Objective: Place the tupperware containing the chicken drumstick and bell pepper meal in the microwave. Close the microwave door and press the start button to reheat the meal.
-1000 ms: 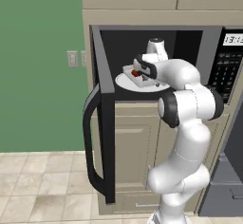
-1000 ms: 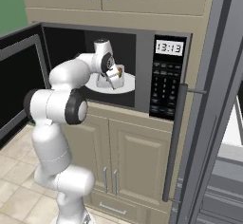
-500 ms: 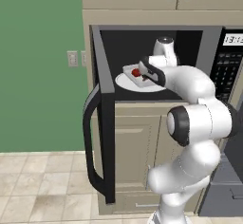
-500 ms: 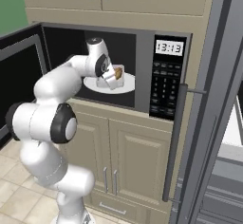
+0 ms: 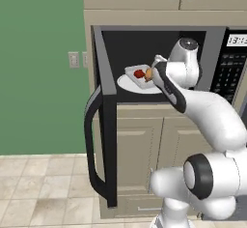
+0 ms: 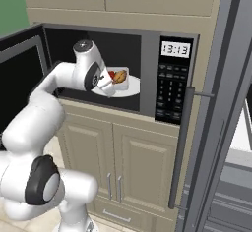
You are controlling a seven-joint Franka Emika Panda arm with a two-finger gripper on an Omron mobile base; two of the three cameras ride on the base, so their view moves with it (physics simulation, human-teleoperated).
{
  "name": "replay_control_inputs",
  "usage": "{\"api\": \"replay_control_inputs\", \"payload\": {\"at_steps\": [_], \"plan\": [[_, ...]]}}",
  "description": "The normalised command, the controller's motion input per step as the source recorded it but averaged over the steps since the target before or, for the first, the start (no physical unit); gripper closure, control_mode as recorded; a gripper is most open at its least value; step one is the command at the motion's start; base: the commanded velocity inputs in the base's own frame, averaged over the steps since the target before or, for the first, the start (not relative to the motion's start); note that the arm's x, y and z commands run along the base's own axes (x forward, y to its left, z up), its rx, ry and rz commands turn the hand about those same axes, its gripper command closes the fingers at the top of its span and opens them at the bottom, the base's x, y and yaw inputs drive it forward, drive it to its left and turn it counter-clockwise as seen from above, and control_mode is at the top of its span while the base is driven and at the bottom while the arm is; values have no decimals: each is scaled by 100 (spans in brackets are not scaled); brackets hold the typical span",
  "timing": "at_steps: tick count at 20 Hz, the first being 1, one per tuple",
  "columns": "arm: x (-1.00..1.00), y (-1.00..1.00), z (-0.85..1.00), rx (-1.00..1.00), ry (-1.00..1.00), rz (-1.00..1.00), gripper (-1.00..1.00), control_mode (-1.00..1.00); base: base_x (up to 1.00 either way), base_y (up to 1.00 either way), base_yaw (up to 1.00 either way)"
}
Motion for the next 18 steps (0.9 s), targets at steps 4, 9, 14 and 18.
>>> {"api": "replay_control_inputs", "payload": {"at_steps": [4,9,14,18], "plan": [[-100,0,26,-3,-26,28,-100,-100,0,0,0],[-100,6,19,-10,-17,36,-100,-100,0,0,0],[-100,23,31,-20,-6,37,-100,-100,0,0,0],[-100,43,56,-29,0,33,-100,-100,0,0,0]]}}
